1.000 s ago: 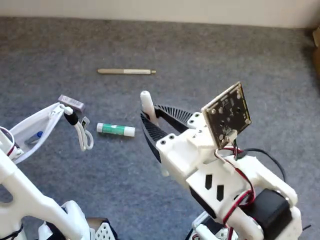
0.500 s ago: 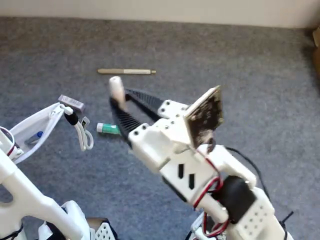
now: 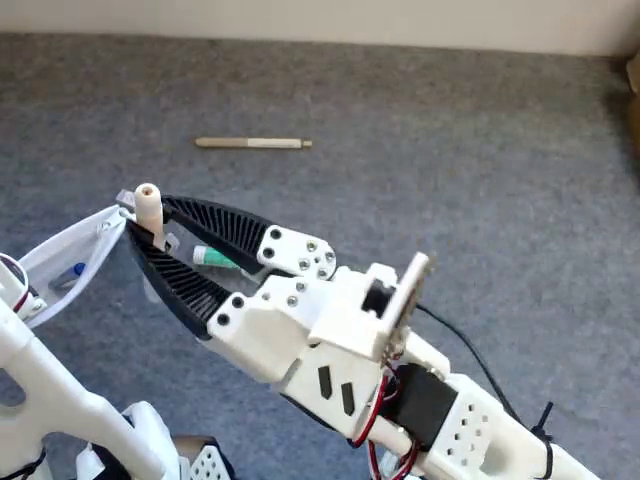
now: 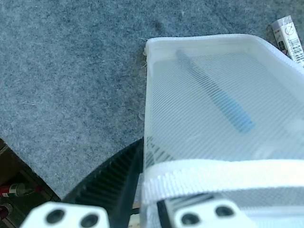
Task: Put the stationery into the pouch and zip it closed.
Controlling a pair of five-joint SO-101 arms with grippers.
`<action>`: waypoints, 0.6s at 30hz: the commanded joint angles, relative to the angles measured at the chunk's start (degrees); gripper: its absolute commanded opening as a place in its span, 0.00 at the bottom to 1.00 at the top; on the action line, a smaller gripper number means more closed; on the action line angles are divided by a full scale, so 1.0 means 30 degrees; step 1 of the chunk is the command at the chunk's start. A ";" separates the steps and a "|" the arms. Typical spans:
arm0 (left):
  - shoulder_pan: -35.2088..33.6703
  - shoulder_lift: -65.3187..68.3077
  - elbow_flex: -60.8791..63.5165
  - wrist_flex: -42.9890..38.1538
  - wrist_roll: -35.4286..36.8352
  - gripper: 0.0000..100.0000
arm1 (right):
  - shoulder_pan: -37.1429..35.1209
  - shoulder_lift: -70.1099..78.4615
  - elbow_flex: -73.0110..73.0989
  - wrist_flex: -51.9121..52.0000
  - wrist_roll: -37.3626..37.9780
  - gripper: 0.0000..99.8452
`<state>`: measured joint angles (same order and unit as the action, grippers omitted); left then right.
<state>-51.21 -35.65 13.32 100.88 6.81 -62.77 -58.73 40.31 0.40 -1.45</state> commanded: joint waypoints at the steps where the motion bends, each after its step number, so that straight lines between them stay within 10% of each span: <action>1: 0.0278 0.0308 0.0249 0.0000 0.0176 0.01 | -0.0337 -0.0220 -0.0103 -0.1451 -0.0176 0.00; 18: 0.0396 0.0308 0.0249 0.0000 0.0205 0.01 | -0.0337 0.7341 -0.3795 -0.2330 -0.0176 0.01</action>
<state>-51.12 -35.65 13.32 100.88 6.81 -63.12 -36.48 35.12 -5.32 -1.45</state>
